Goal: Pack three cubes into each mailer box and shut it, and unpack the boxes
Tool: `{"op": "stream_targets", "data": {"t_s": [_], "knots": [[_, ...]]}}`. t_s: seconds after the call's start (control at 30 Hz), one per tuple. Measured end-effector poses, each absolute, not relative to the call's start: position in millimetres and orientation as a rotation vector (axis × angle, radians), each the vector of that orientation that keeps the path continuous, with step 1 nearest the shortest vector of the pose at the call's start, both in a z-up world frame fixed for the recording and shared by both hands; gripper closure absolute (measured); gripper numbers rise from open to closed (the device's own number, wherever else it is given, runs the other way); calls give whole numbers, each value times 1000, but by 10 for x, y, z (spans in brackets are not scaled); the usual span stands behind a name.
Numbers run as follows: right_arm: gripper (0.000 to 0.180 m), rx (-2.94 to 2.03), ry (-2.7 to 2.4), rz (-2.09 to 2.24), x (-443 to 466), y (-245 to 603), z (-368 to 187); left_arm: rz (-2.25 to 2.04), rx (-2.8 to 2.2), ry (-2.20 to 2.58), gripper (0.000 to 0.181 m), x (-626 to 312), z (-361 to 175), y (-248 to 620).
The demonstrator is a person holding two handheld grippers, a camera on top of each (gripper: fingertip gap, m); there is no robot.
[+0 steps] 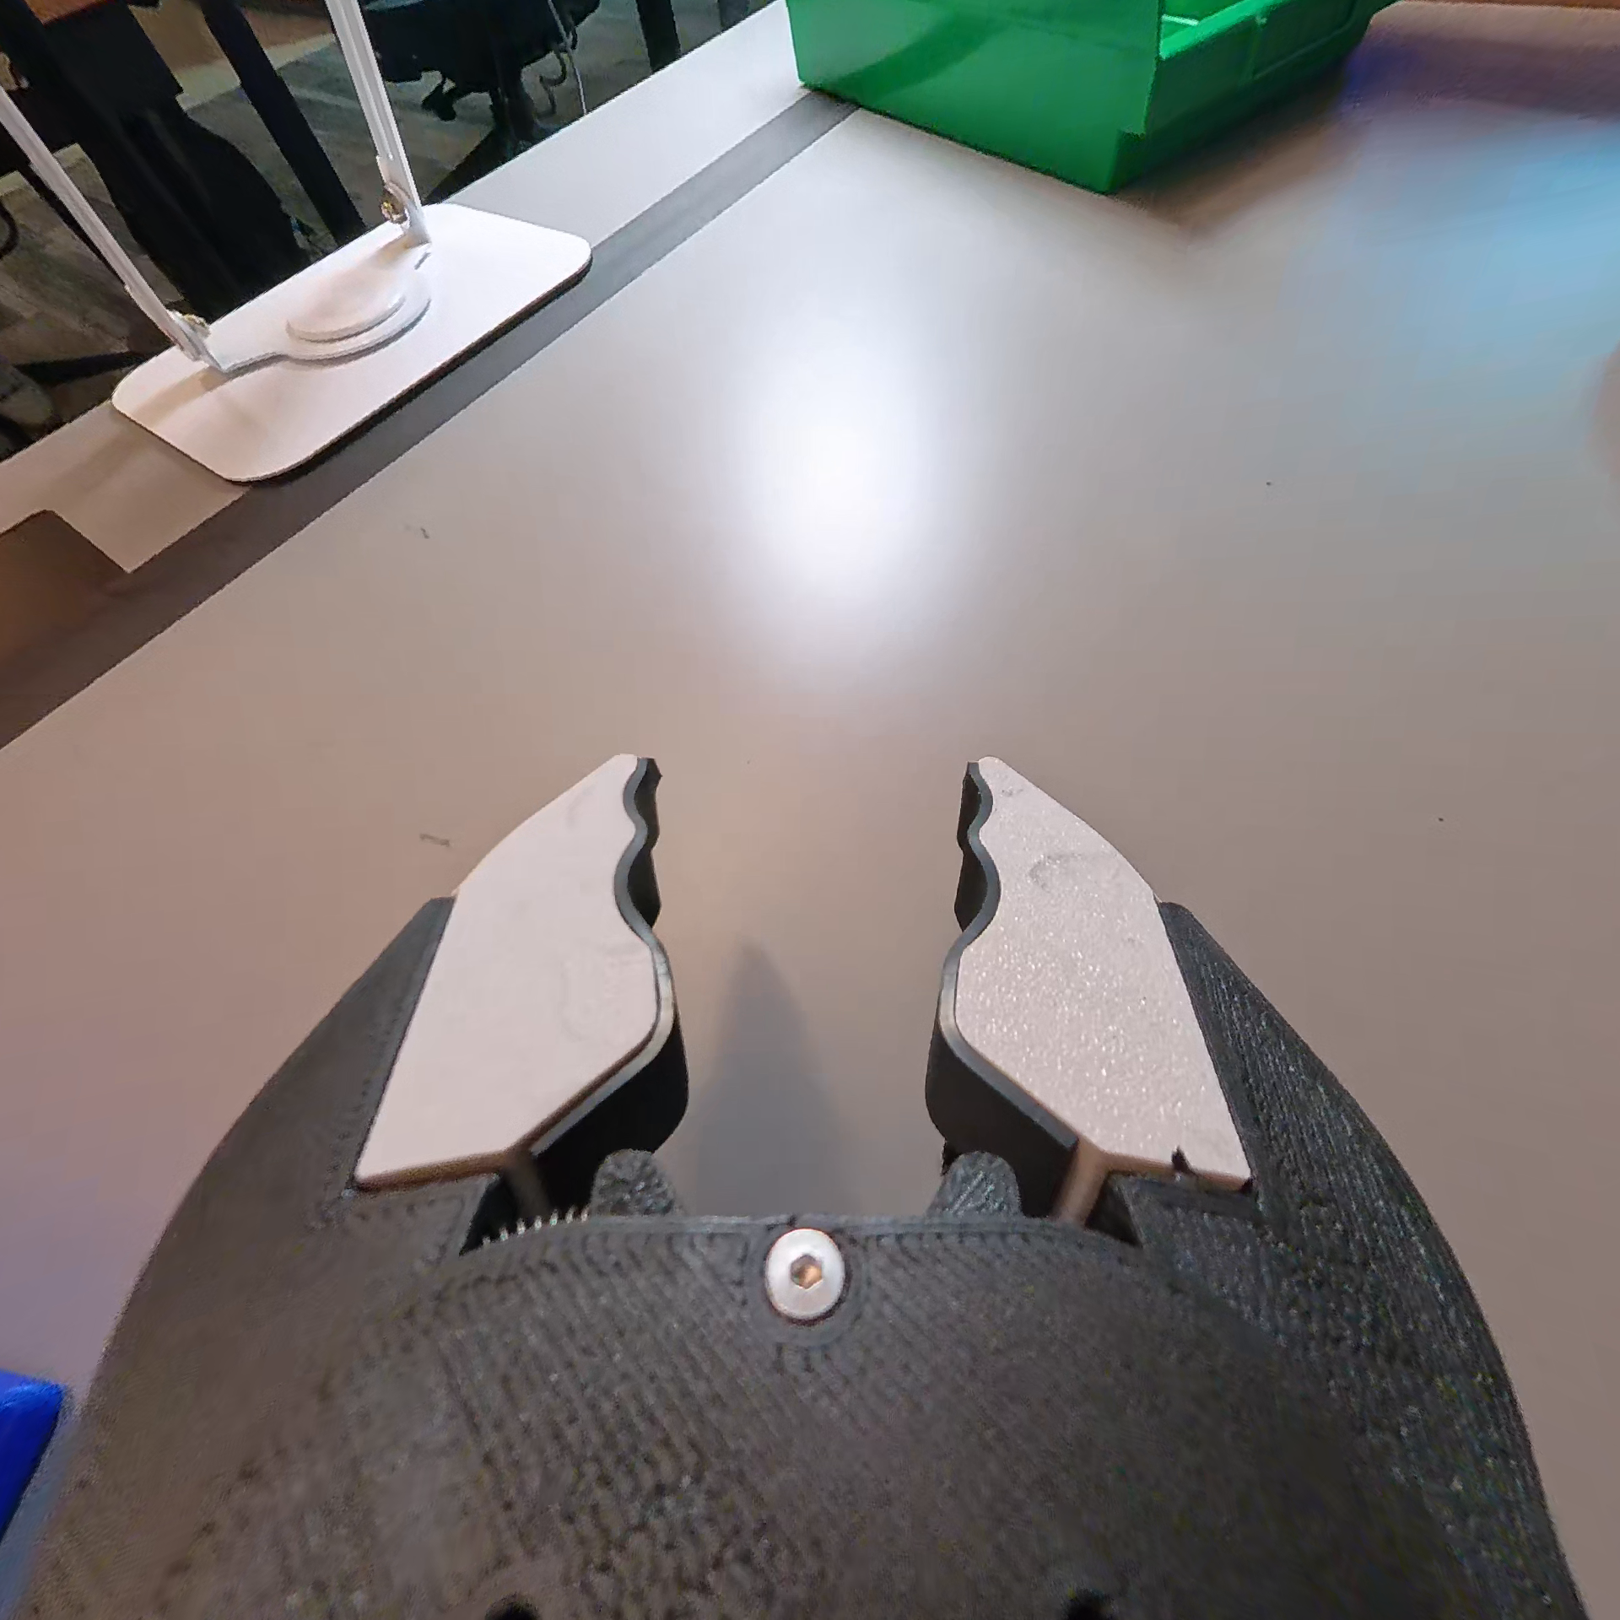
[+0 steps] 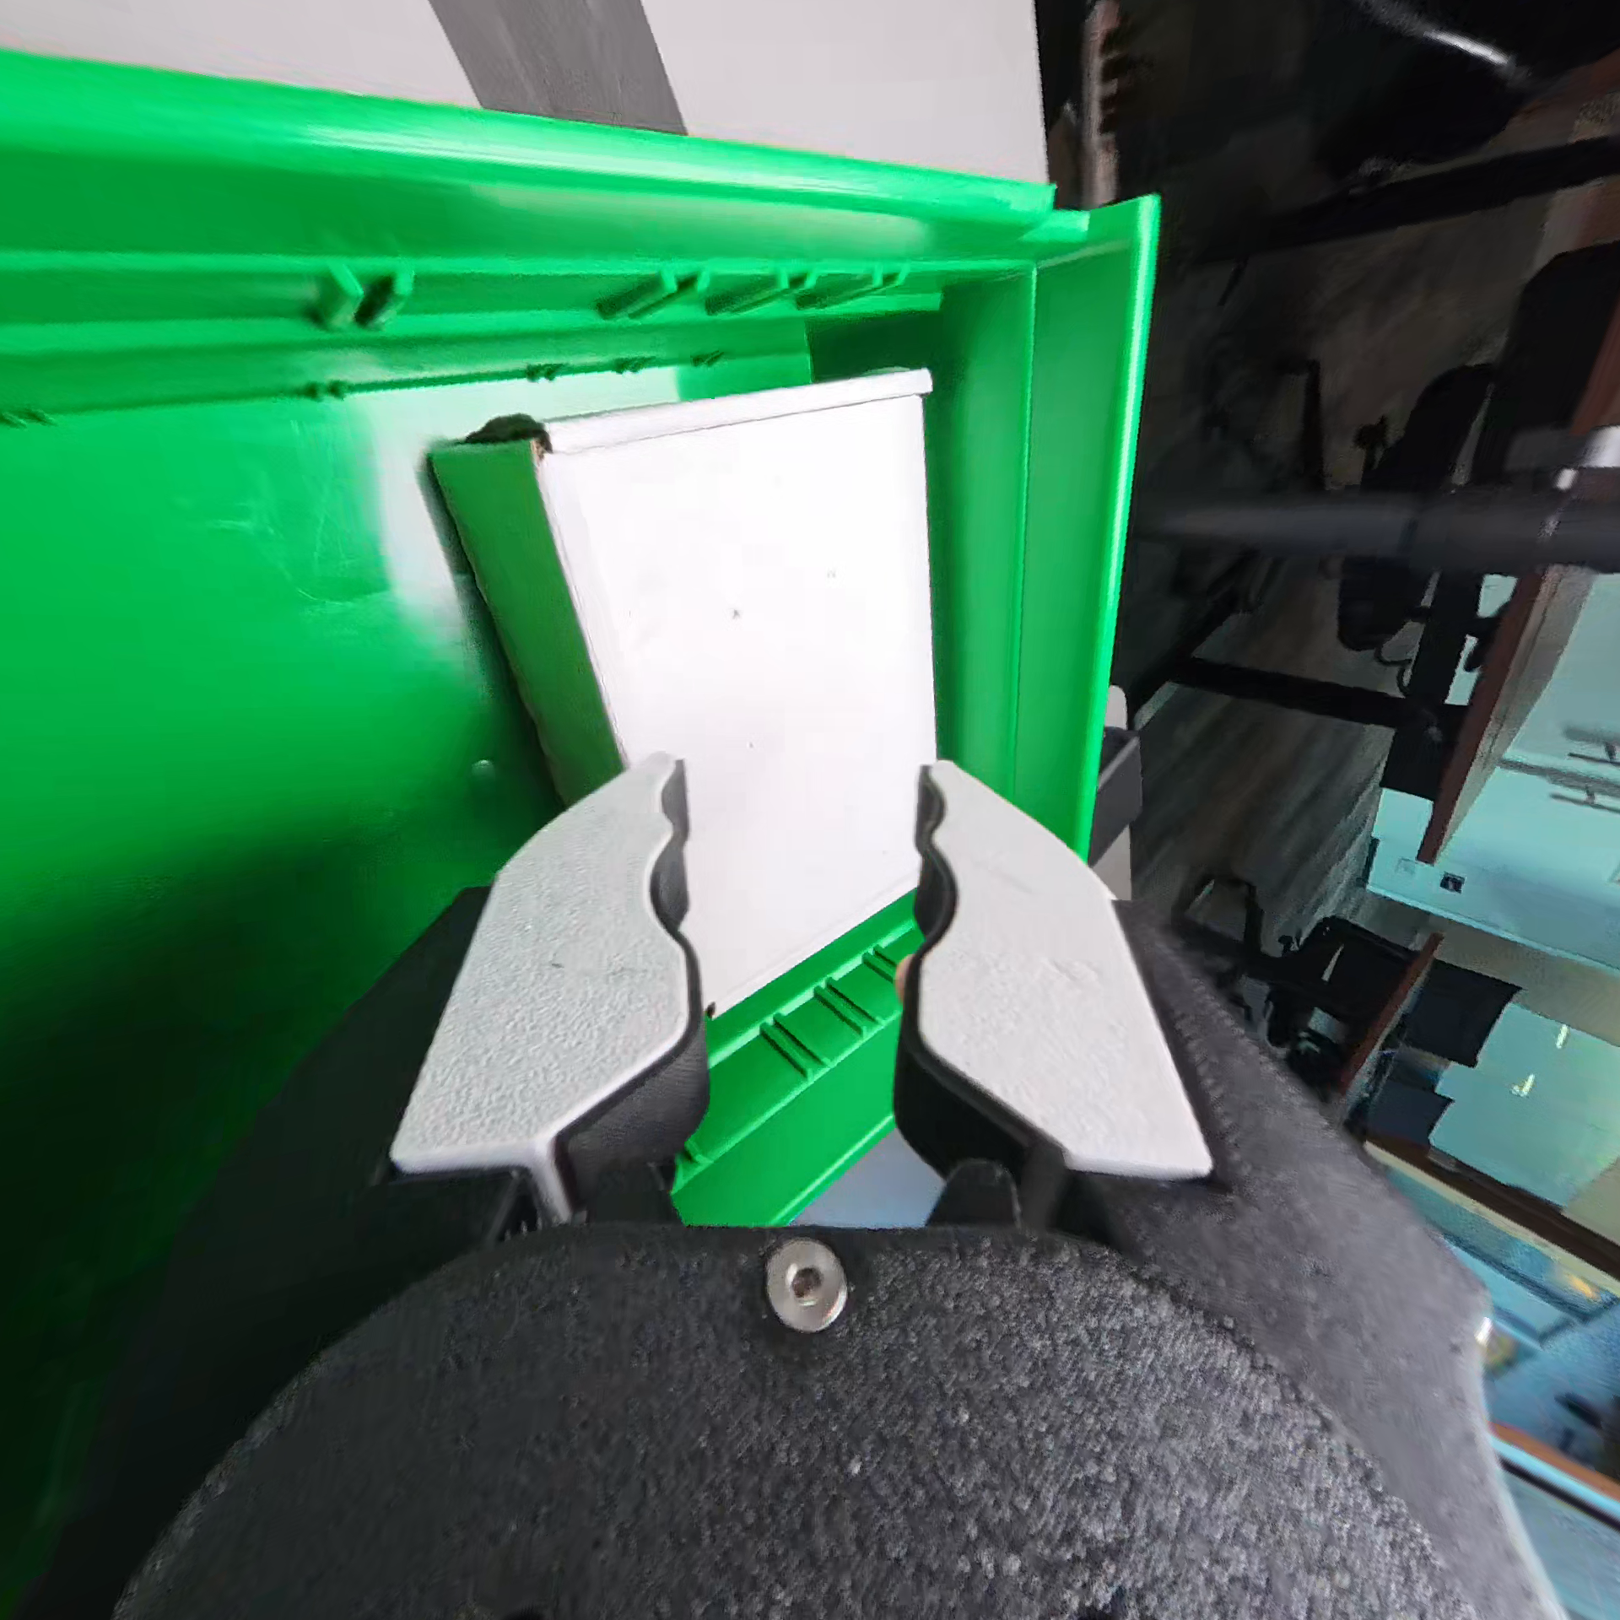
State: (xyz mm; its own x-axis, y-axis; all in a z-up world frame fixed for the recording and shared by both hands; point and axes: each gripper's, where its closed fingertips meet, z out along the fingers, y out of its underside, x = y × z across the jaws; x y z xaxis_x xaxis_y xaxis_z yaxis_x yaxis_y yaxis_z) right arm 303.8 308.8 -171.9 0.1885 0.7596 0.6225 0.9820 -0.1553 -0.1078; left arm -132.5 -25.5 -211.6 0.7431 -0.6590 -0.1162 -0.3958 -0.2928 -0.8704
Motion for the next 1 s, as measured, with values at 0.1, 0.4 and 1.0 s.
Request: {"op": "stream_targets", "data": {"t_s": [0.1,0.4,1.0], "knots": [[147,-2012,-1594,-649,3126,2935,-1840,-347,-1917,803,116,-1319,-2090,-276],[177,-1971,-1045,-173,2586,2144,-1667,-338,-1913,660,121,-1612,-1825,-321],[180,-1556,-878,481,960,-20,-1442,267,-2030,112,159,-4707,-918,280]]}}
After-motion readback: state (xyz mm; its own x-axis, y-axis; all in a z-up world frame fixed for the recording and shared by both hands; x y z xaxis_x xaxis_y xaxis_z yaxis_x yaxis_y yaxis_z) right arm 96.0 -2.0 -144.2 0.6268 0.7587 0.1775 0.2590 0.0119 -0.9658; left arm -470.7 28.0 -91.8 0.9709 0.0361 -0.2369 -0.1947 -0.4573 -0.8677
